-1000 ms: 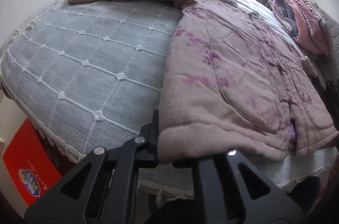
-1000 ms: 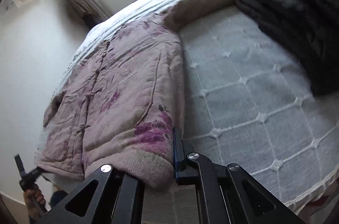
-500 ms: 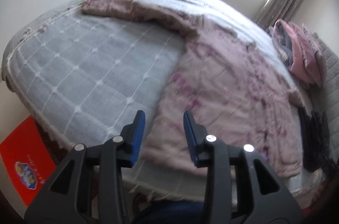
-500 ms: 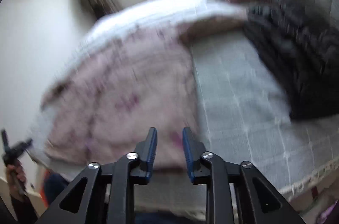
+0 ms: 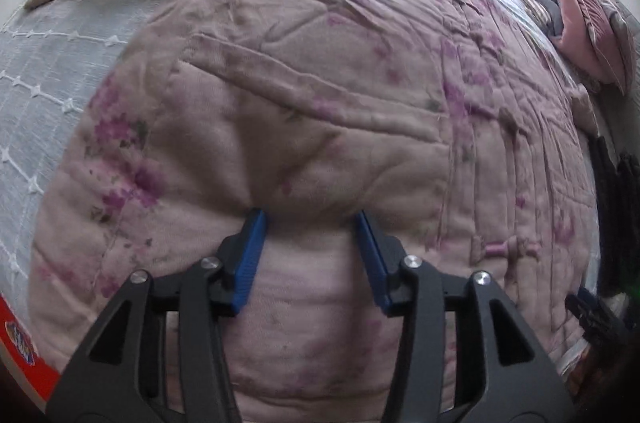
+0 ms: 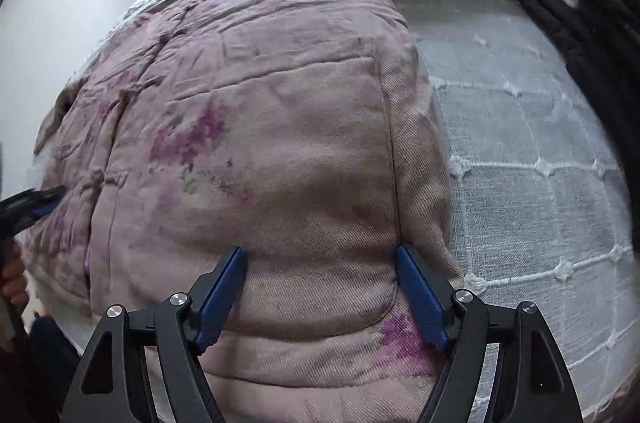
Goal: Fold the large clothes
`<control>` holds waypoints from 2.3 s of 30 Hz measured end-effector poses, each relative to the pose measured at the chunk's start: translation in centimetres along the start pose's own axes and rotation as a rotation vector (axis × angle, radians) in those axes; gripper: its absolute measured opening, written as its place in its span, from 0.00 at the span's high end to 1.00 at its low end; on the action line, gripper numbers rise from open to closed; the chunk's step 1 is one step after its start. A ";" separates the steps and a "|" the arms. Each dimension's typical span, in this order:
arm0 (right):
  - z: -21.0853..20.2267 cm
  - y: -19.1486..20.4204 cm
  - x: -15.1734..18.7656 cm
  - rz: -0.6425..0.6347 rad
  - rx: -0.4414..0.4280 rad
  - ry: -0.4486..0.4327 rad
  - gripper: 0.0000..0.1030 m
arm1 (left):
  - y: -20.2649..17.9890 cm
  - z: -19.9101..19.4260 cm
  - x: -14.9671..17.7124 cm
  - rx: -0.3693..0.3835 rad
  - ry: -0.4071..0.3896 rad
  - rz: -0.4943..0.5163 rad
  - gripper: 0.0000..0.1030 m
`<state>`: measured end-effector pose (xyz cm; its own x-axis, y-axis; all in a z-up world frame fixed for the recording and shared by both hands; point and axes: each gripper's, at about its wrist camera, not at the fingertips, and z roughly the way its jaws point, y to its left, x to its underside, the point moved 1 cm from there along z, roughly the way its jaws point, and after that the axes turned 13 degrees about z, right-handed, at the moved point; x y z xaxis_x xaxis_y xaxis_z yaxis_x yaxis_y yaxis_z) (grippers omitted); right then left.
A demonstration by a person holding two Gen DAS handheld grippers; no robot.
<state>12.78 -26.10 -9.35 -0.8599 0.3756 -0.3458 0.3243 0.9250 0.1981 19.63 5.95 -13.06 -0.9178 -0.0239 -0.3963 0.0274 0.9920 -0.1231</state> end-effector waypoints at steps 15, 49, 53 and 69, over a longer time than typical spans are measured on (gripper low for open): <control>0.0 -2.1 -11.8 0.245 -0.055 -0.095 0.18 | -11.1 3.4 -9.5 -0.015 -0.120 0.135 0.33; -2.0 -15.0 -30.7 0.546 0.107 -0.557 0.84 | -10.1 4.4 -7.8 0.063 -0.098 0.118 0.32; -0.2 -16.3 -22.2 0.623 0.093 -0.438 0.84 | -10.4 4.3 -7.6 0.058 -0.097 0.133 0.32; 0.1 -4.2 -25.6 0.015 0.534 -0.534 0.11 | -10.6 4.2 -7.8 0.080 -0.085 0.145 0.32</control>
<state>33.47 -39.58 -1.38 -0.5903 0.2397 -0.7708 0.5980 0.7713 -0.2180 28.17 -4.87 -12.54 -0.8654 0.1050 -0.4900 0.1913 0.9730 -0.1294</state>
